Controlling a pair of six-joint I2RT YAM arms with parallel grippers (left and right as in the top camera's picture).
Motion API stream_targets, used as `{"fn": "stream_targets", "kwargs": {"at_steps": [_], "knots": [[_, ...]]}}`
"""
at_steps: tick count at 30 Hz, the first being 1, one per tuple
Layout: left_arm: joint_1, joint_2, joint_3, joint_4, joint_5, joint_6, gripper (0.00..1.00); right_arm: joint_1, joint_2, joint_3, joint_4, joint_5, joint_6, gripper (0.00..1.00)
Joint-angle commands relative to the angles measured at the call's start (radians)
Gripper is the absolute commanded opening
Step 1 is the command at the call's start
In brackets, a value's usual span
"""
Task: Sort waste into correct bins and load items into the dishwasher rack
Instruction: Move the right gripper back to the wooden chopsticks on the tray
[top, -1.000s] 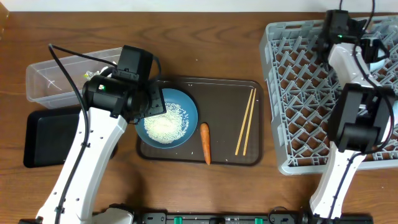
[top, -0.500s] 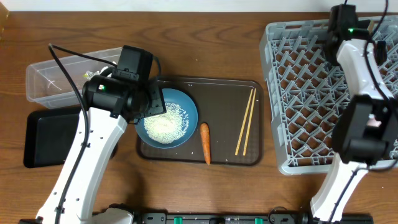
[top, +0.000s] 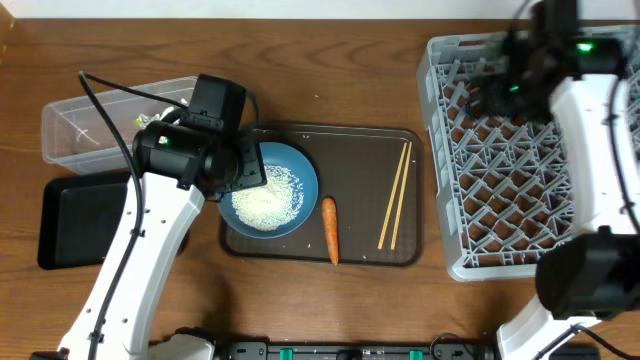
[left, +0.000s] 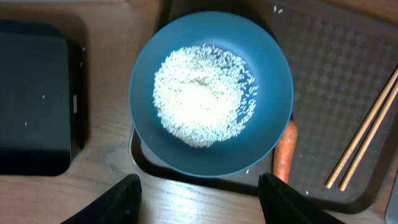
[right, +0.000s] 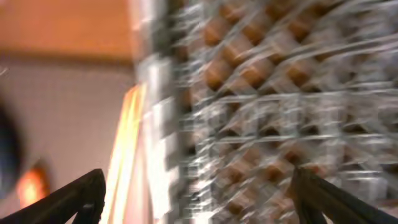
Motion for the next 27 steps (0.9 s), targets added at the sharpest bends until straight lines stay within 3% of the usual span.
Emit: {"fn": "stream_targets", "kwargs": {"at_steps": [1,8,13,23,27], "knots": [[0.005,-0.001,-0.002,-0.014,-0.012,-0.008,0.61,0.113,0.005,-0.012,-0.034,-0.082,0.013,0.9],[0.005,-0.001,-0.002,-0.032,-0.012,-0.008,0.61,0.325,0.006,-0.078,-0.035,0.001,0.17,0.92],[0.005,-0.001,-0.004,-0.036,-0.012,-0.008,0.61,0.439,0.006,-0.221,0.013,0.081,0.376,0.91],[0.005,-0.001,-0.006,-0.038,-0.012,-0.008,0.61,0.55,0.006,-0.49,0.205,0.151,0.623,0.67],[0.005,-0.001,-0.008,-0.042,-0.012,-0.008,0.61,0.578,0.006,-0.559,0.28,0.152,0.662,0.51]]}}
